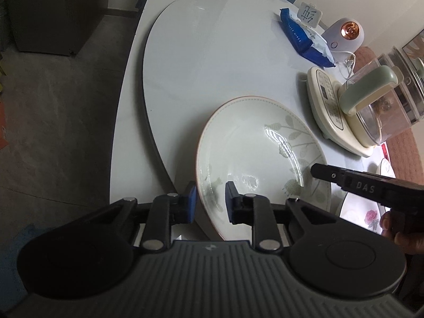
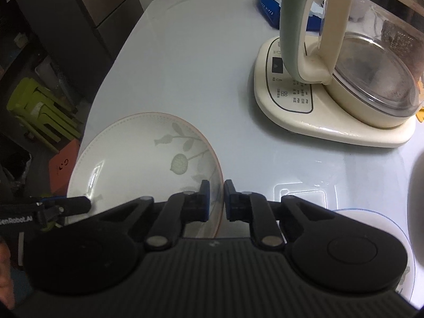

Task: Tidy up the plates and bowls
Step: 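Close both grippers on the rim of the grey leaf-pattern plate, then lift the leaf-pattern plate with both grippers and carry it over the rose plate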

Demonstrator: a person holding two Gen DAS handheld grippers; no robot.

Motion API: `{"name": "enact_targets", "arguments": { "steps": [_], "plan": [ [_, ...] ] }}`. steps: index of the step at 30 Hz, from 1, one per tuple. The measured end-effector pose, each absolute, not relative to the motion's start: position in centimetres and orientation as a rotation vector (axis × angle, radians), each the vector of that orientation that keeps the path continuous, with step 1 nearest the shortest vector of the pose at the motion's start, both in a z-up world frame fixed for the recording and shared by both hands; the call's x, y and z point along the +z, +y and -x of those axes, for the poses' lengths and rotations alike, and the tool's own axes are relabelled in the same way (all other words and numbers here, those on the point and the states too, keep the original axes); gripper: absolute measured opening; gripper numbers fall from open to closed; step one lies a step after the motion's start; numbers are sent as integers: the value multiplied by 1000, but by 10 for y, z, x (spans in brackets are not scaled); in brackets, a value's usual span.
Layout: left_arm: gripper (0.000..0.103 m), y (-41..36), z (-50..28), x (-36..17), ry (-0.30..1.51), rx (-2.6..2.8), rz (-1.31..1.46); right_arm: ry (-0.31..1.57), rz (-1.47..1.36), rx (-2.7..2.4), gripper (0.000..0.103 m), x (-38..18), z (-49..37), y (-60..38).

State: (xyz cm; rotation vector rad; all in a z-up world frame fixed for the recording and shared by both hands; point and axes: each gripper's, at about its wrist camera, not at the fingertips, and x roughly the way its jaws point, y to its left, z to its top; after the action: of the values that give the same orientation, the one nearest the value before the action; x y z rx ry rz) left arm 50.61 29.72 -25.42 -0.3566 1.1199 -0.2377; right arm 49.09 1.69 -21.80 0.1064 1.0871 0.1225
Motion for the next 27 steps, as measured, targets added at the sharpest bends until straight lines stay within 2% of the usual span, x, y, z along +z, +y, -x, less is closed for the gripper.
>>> {"name": "enact_targets", "arguments": {
  "steps": [10, 27],
  "plan": [
    [26, 299, -511, -260, 1139, -305, 348, 1104, -142, 200, 14, -221, -498, -1],
    [26, 301, -482, -241, 1165, -383, 467, 1076, -188, 271, 15, -184, -469, -31]
  ]
}}
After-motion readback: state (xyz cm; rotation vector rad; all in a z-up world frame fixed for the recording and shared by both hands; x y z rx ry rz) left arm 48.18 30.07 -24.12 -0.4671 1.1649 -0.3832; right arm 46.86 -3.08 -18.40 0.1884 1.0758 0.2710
